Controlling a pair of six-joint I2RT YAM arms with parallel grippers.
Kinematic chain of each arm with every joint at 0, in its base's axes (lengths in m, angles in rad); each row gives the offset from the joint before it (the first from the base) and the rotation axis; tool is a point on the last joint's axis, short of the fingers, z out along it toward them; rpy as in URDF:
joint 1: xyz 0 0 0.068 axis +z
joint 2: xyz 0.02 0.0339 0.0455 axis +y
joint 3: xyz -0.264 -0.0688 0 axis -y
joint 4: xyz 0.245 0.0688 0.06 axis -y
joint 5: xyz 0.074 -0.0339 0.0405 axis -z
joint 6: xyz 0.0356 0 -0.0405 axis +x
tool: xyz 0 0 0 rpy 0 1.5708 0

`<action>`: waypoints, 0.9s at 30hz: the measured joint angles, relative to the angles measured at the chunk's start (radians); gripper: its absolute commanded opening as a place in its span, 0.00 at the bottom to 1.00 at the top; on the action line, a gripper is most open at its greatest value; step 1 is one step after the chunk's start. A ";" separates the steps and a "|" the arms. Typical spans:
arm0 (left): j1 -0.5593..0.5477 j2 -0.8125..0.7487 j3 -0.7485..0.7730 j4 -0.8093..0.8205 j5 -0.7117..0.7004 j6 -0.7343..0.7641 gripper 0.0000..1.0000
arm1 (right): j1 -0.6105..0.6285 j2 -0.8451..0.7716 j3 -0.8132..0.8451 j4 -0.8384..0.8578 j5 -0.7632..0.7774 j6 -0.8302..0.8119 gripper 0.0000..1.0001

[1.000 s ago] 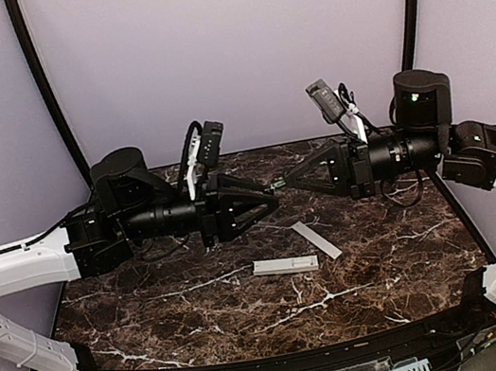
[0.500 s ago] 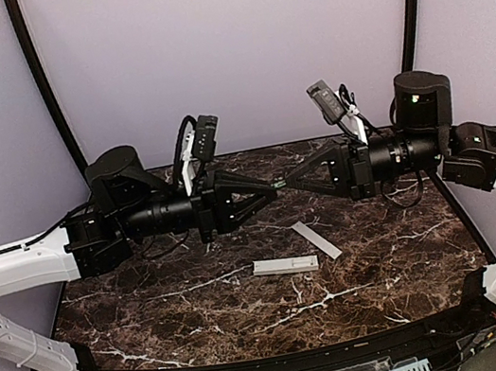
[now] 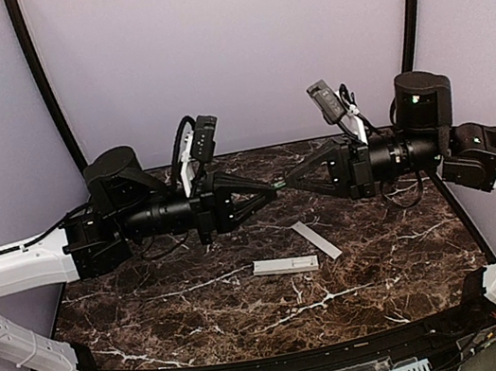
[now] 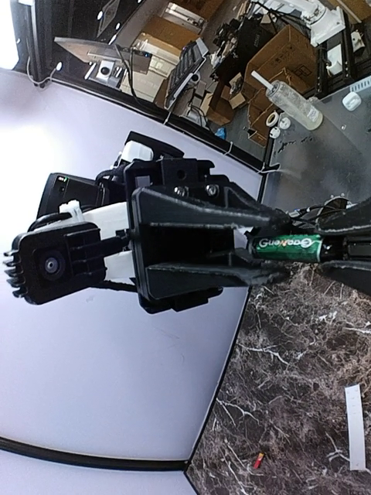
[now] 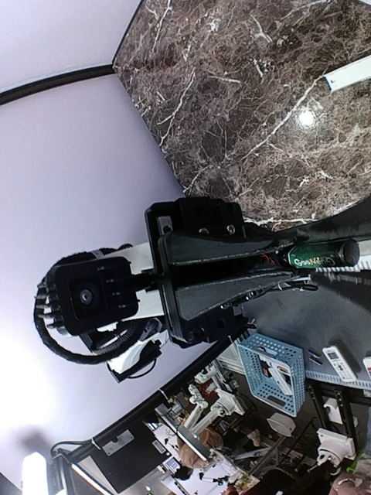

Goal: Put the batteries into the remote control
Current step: Pass from the right arm to the left, then hold the remote control without the batteries at the center of the board.

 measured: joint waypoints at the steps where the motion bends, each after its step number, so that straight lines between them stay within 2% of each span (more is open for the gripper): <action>1: -0.001 -0.003 -0.001 -0.005 -0.011 0.006 0.00 | 0.000 0.000 0.000 -0.005 0.011 0.000 0.44; 4: 0.004 -0.031 -0.005 -0.052 -0.066 0.045 0.00 | -0.001 -0.005 -0.002 -0.039 0.066 -0.003 0.58; 9: 0.034 -0.063 -0.008 -0.171 -0.178 0.137 0.00 | -0.015 -0.021 -0.005 -0.131 0.201 0.020 0.62; 13: 0.047 -0.016 -0.009 -0.270 -0.249 0.220 0.00 | -0.068 -0.029 -0.041 -0.174 0.272 0.066 0.62; 20: 0.048 0.190 -0.009 -0.358 -0.283 0.386 0.00 | -0.229 -0.013 -0.196 -0.215 0.326 0.204 0.56; 27: 0.048 0.389 0.041 -0.379 -0.233 0.550 0.00 | -0.326 0.168 -0.324 -0.181 0.256 0.263 0.52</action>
